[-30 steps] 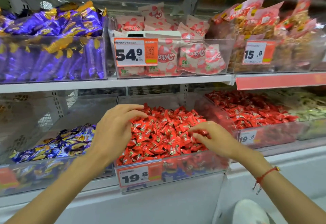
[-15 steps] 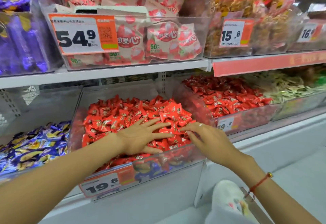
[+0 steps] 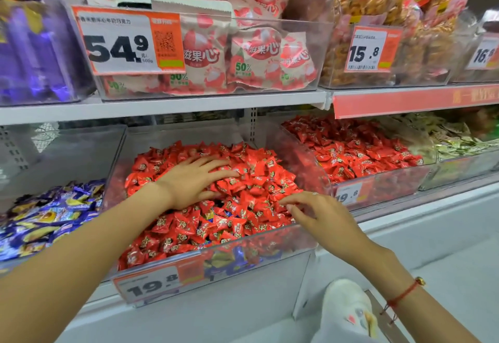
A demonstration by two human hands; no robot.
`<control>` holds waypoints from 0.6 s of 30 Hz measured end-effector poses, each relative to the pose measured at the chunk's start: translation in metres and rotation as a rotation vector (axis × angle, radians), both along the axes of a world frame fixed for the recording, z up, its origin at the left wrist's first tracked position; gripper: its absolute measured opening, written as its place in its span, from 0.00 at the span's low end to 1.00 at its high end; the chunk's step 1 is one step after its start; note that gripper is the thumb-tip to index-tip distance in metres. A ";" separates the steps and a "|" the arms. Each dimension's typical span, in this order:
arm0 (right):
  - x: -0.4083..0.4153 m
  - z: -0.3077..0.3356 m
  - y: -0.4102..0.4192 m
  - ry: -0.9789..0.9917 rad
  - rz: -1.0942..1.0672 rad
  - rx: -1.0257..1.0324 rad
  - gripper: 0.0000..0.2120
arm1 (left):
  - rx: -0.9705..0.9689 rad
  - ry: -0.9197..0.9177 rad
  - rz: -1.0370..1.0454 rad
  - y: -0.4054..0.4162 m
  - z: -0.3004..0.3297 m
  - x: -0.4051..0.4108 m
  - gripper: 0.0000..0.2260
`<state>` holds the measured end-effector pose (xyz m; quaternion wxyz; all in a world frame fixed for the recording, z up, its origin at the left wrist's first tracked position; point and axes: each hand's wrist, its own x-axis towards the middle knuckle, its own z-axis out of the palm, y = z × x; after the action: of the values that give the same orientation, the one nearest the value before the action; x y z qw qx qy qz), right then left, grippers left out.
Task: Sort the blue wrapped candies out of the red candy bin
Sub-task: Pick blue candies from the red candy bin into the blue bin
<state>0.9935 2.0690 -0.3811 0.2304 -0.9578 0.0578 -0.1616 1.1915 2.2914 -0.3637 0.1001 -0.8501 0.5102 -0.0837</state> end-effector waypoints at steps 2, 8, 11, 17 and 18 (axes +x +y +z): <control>0.001 0.001 0.001 -0.009 0.007 0.007 0.10 | -0.009 0.032 0.063 0.008 0.005 -0.001 0.27; 0.006 0.008 0.001 -0.004 0.072 -0.001 0.14 | 0.038 0.039 0.223 0.017 0.014 -0.038 0.34; 0.013 0.015 0.007 -0.005 0.151 -0.049 0.14 | -0.038 0.090 0.184 0.025 0.016 -0.060 0.39; 0.038 0.040 0.036 0.085 0.406 -0.253 0.12 | 0.168 0.112 0.163 0.049 0.020 -0.057 0.19; 0.042 0.046 0.040 0.077 0.448 -0.315 0.12 | 0.150 0.072 0.177 0.052 0.021 -0.052 0.19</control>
<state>1.0353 2.1091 -0.3352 0.1062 -0.9762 -0.1728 -0.0771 1.1399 2.3433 -0.3428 0.1519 -0.8844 0.4413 -0.0057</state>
